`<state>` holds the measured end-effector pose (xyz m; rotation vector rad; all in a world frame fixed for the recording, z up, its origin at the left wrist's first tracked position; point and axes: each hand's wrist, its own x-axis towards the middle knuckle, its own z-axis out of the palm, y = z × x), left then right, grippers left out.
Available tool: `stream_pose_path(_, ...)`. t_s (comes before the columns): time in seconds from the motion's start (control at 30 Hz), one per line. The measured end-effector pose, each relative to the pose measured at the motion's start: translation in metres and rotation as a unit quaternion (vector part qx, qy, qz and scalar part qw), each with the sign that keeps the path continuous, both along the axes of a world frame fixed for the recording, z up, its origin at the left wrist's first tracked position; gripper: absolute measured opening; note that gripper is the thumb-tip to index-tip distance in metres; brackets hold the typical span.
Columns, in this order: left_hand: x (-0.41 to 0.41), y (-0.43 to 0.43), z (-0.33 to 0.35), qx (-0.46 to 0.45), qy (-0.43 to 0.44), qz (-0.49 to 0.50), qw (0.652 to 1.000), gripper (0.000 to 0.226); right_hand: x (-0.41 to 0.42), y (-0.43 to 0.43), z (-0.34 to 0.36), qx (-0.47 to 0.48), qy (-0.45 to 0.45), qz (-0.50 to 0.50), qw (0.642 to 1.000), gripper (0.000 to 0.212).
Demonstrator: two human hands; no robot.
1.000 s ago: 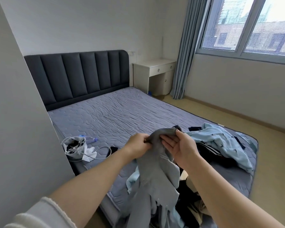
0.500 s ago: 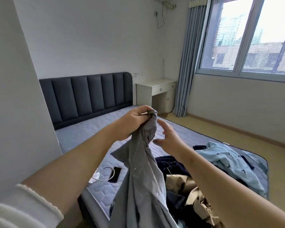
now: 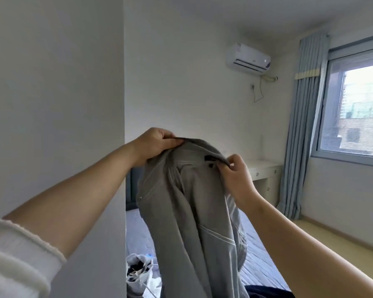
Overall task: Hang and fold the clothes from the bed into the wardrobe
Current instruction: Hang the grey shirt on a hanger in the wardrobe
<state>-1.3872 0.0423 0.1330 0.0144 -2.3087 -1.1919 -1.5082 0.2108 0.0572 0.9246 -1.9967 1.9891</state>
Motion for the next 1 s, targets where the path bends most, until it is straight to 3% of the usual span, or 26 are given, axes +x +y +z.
stream_pose_path(0.17,0.047,-0.019,0.023,-0.025,-0.05,0.063,0.996,0.026,0.01,-0.014,0.04,-0.024,0.078,0.05,0.995,0.022)
stream_pose_path(0.37,0.099,-0.018,0.006,-0.004,-0.025,0.086,0.996,0.005,0.031,-0.011,0.03,0.073,0.138,0.182,0.971,0.036)
stream_pose_path(0.5,0.13,0.007,-0.033,-0.084,-0.152,0.122,0.977,0.032,0.045,-0.014,0.004,0.15,0.151,0.197,0.957,0.034)
stream_pose_path(0.6,0.158,0.032,-0.062,-0.077,-0.222,0.123,0.964,0.01,0.063,-0.019,-0.019,0.176,0.155,0.223,0.946,0.033)
stream_pose_path(0.67,0.18,0.042,-0.075,-0.173,-0.289,0.179,0.924,0.024,0.081,-0.023,-0.032,0.189,0.155,0.251,0.937,0.03)
stream_pose_path(0.73,0.204,0.05,-0.088,-0.317,-0.355,0.256,0.842,0.03,0.105,-0.03,-0.045,0.201,0.159,0.284,0.924,0.028)
stream_pose_path(0.8,0.231,0.055,-0.098,-0.456,-0.352,0.332,0.747,0.021,0.133,-0.039,-0.058,0.207,0.157,0.319,0.911,0.027)
stream_pose_path(0.83,0.247,0.054,-0.104,-0.484,-0.339,0.366,0.719,0.021,0.148,-0.044,-0.063,0.204,0.153,0.336,0.907,0.027)
stream_pose_path(0.9,0.285,0.054,-0.109,-0.482,-0.324,0.411,0.703,0.02,0.179,-0.053,-0.072,0.198,0.161,0.362,0.896,0.026)
stream_pose_path(1.0,0.342,0.059,-0.113,-0.296,-0.252,0.507,0.77,0.025,0.228,-0.068,-0.076,0.213,0.203,0.407,0.865,0.03)
